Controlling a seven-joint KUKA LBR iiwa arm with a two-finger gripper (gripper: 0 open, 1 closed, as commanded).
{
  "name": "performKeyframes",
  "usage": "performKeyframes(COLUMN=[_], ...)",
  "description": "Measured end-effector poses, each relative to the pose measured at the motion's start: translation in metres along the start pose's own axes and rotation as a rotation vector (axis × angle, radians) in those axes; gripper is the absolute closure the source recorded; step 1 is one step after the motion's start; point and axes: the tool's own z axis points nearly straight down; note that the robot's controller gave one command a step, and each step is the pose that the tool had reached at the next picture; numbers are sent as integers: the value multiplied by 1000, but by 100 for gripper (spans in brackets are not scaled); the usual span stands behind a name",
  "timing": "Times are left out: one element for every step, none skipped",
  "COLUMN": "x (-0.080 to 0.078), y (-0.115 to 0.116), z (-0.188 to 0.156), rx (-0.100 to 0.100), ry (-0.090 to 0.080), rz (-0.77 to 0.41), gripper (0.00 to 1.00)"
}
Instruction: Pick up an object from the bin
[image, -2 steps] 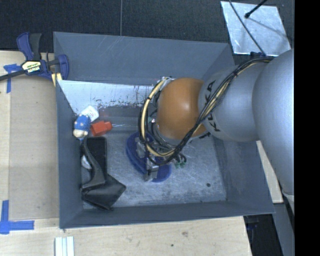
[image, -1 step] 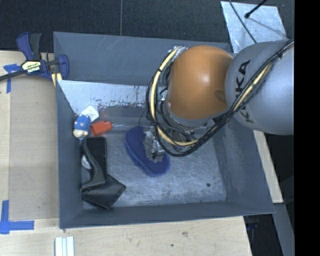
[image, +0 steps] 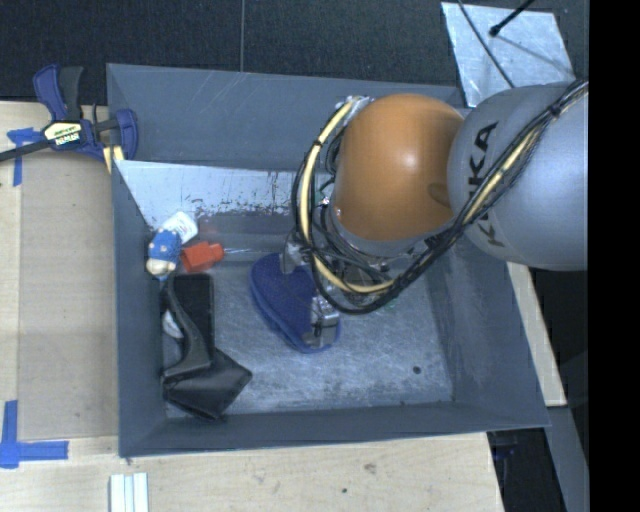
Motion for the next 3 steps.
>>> performKeyframes(x=[-39,-41,-45], y=[-55,-55,-37], z=[142,135,-44], rx=[-4,-2,1], ry=[3,5,-11], rz=[-100,-101,-90], gripper=[0,100,100])
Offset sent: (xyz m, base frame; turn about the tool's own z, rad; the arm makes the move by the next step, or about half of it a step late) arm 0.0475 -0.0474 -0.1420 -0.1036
